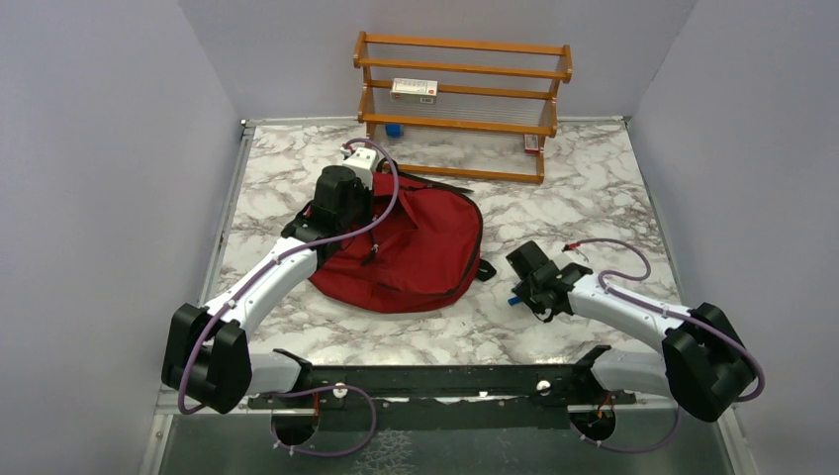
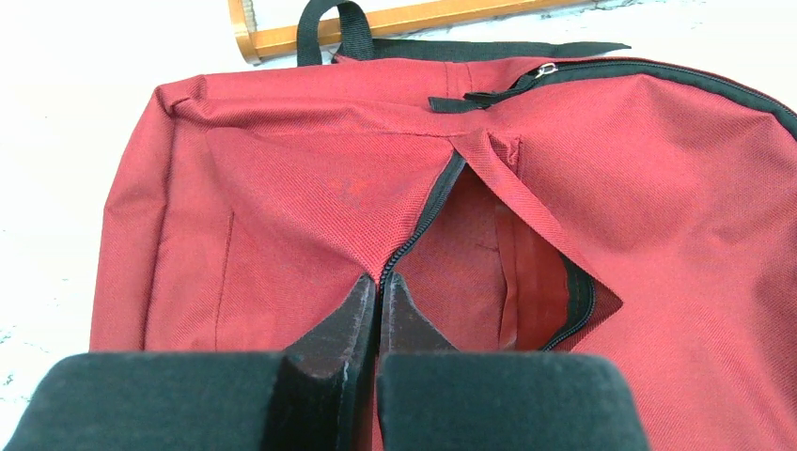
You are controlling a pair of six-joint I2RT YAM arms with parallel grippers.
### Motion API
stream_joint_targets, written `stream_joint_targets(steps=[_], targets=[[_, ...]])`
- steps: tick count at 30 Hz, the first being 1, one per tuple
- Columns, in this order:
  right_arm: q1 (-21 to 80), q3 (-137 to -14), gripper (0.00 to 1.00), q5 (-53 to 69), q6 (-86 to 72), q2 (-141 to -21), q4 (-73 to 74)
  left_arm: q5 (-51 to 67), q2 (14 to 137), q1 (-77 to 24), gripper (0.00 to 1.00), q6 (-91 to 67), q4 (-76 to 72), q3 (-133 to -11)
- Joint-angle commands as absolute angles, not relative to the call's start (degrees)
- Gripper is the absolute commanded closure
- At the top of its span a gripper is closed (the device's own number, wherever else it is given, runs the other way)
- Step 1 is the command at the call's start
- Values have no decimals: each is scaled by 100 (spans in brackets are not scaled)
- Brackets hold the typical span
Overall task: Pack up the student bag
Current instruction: Pick up the stationery from the center of the board.
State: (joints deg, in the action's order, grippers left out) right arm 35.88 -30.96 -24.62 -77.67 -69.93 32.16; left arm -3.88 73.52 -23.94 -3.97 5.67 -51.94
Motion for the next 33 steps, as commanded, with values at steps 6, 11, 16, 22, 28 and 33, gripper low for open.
stream_joint_targets(steps=[6, 11, 16, 22, 28, 33], targets=[[3577, -2955, 76, -1856, -6375, -7542, 2875, -527, 7213, -2320, 100, -335, 431, -5326], [3577, -3189, 79, -1874, -5823, -7812, 2797, -510, 7219, -2320, 100, -337, 443, -5326], [3577, -3396, 79, -1750, -5211, -8121, 2662, -523, 7216, -2318, 100, -330, 443, -5326], [3577, -3650, 80, -1478, -4624, -8440, 2486, -519, 7224, -2312, 100, -330, 444, -5326], [3578, -3742, 79, -1748, -4651, -8474, 2613, -509, 7241, -2303, 100, -326, 443, -5334], [3577, -3780, 83, -2282, -5063, -8254, 3014, -525, 7230, -2303, 100, -330, 448, -5326]])
